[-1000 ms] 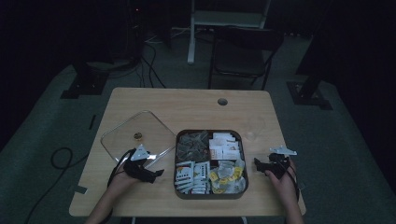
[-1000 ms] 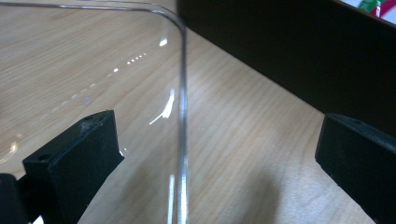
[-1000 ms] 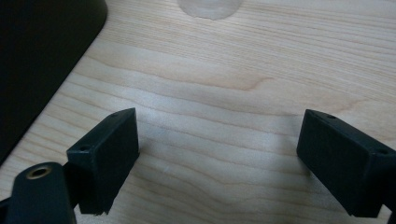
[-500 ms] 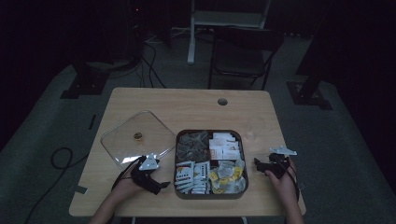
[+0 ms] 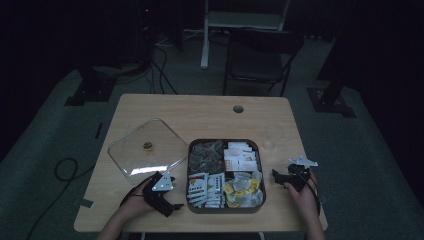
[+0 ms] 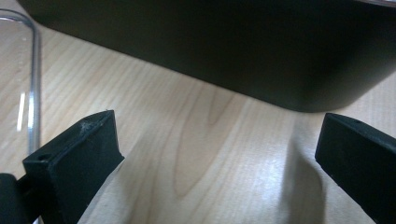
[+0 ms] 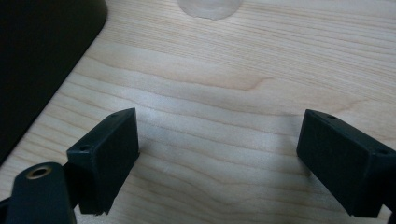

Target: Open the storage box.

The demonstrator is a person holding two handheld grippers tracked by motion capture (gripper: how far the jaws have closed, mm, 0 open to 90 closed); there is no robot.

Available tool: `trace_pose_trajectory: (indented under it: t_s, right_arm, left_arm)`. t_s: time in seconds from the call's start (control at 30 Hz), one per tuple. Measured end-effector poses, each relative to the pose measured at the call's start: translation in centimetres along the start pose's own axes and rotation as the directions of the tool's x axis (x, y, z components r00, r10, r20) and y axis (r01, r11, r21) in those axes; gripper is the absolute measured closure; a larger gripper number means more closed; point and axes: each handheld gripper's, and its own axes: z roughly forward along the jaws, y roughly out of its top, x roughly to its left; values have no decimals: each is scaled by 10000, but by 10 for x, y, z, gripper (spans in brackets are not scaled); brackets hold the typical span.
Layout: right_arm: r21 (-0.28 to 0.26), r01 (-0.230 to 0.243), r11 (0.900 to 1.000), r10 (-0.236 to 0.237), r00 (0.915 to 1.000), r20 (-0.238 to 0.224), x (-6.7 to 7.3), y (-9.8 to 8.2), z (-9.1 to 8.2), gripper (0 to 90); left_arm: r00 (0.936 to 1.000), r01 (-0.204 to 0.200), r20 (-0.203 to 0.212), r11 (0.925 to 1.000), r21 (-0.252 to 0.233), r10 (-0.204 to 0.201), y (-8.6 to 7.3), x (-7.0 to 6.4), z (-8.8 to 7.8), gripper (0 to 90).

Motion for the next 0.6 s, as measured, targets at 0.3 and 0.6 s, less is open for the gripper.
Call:
trace_pose_trajectory:
  t_s: [0.3, 0.6]
  right_arm:
    - [3, -9, 10000, 9, 10000, -2, 0, 0, 0, 123]
    - [4, 0, 10000, 0, 10000, 7, 0, 1, 0, 122]
  left_arm:
    - [10000, 21, 51, 9996, 279, -23, 0, -4, 1, 4]
    - [9969, 619, -503, 9977, 262, -605, 1, -9, 2, 4]
